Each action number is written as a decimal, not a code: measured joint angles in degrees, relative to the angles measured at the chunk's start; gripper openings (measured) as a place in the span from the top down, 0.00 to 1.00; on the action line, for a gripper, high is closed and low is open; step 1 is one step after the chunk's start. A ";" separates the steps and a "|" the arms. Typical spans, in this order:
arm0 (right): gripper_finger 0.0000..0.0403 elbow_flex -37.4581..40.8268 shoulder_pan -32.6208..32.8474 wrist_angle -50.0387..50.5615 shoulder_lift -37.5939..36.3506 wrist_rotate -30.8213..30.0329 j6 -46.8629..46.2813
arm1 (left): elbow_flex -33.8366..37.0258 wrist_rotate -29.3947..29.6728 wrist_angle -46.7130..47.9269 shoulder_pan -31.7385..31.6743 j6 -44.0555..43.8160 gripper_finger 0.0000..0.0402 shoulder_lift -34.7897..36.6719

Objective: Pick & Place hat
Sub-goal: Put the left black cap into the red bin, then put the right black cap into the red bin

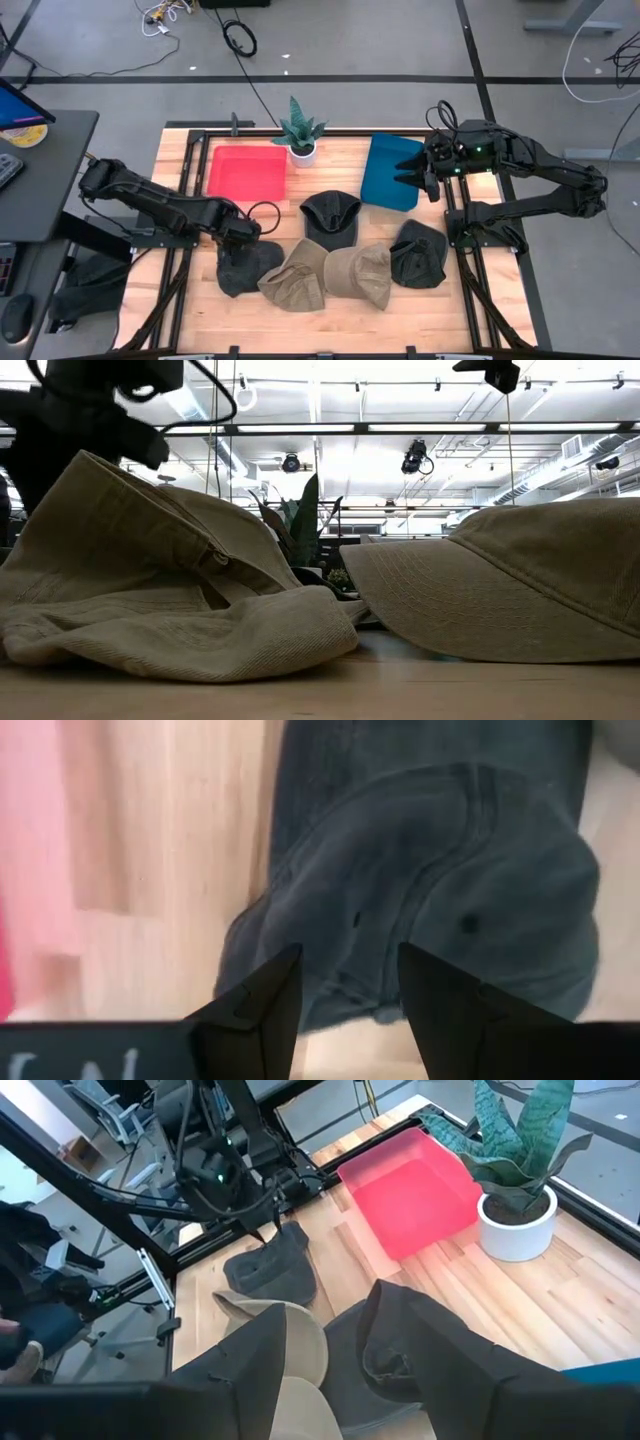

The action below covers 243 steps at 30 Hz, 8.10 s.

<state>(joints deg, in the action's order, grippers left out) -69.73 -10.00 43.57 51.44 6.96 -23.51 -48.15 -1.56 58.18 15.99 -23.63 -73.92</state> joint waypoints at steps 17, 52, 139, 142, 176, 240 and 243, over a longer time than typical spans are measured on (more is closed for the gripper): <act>0.48 0.00 0.00 -2.31 3.36 0.09 -1.07 | 13.43 0.24 -13.74 -2.05 3.41 0.59 0.49; 0.48 0.00 -0.02 -4.59 4.94 3.16 0.03 | -35.62 5.30 28.71 -2.10 10.26 0.99 0.58; 0.48 0.02 0.00 -4.61 4.94 2.99 -3.06 | -48.92 14.01 31.86 -73.13 39.51 0.99 -8.06; 0.48 0.01 0.00 -4.80 4.94 2.98 -3.06 | -48.92 14.00 31.82 -74.51 43.96 0.99 -8.06; 0.48 0.02 -0.01 -5.03 4.96 2.99 -3.63 | -48.92 15.69 31.66 -57.15 66.58 0.99 -25.43; 0.48 0.02 -0.02 -5.00 4.96 3.04 -3.65 | -33.19 7.70 15.34 -51.34 56.92 0.82 -25.11; 0.48 0.02 -0.01 -5.00 4.96 3.05 -3.64 | -33.19 7.69 14.36 -51.36 55.70 0.71 -25.11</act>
<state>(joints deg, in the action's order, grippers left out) -69.71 -10.01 38.57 56.40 10.01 -27.15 -81.34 6.13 72.54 -35.38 32.06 -99.02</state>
